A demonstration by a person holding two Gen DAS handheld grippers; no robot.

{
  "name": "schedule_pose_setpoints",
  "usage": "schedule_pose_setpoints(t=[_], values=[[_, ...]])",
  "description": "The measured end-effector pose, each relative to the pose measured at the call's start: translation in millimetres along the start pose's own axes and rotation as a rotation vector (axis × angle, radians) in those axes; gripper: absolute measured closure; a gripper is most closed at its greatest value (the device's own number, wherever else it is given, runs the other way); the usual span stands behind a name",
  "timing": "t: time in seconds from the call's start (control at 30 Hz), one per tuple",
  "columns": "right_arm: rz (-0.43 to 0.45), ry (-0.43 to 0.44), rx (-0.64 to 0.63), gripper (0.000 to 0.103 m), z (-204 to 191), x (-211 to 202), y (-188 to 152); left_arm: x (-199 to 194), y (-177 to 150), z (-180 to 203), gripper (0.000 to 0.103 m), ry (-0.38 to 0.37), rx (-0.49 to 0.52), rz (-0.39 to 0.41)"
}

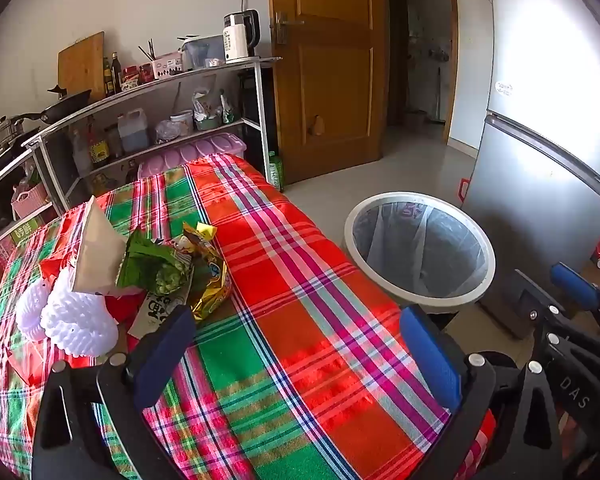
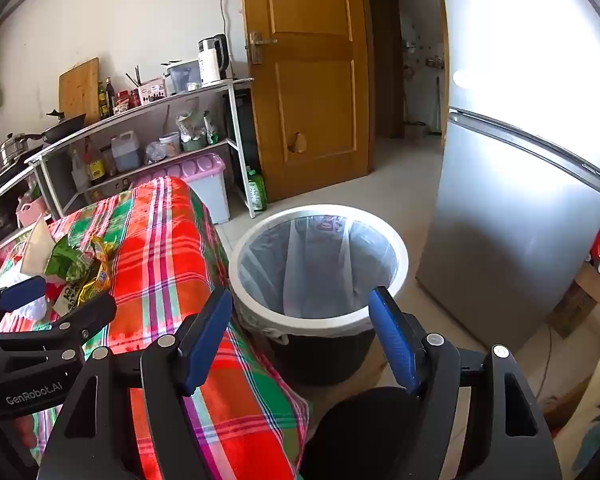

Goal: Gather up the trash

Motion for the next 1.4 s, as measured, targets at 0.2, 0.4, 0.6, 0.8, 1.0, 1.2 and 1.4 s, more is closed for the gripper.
schedule_pose_setpoints(t=[0.2,0.4,0.6,0.8,1.0,1.2,1.4], values=[[-0.004,0.005,0.003,0.032,-0.2,-0.8,-0.3,-1.9,-2.8,-4.7,0.0,0.006,-0.013,-0.003],[-0.004,0.011,-0.006,0.032,-2.7,-4.7,1.5,-2.5,-3.9,-10.8,0.0,0.012,-0.028,-0.012],[-0.002,0.005,-0.008,0.032,-3.4,-2.9,0.2,-3.2,-3.3,-13.7,0.0,0.017,-0.033,-0.014],[-0.006,0.003,-0.009,0.032,-3.7,-1.1,-1.1,-4.8,-2.3,-14.3,0.0,0.02,-0.035,-0.015],[-0.009,0.003,-0.01,0.032,-4.2,0.4,-3.1,-3.2,-3.6,-17.1,0.0,0.021,-0.037,-0.016],[-0.008,0.004,-0.011,0.032,-4.5,-0.4,-2.6,-3.0,-3.7,-16.6,0.0,0.024,-0.037,-0.016],[-0.007,0.002,-0.013,0.032,-5.1,0.3,-1.8,-3.0,-4.2,-18.2,0.0,0.024,-0.038,-0.014]])
Point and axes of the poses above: each gripper's, at about its wrist camera, not at the fingertips, and x roughly the way its jaws point, z to its right, y to its top, the point moved 10 cm from there along x, roughly the way its jaws point, and after that the axes turned 13 degrees about z, right-handed, at the moved point
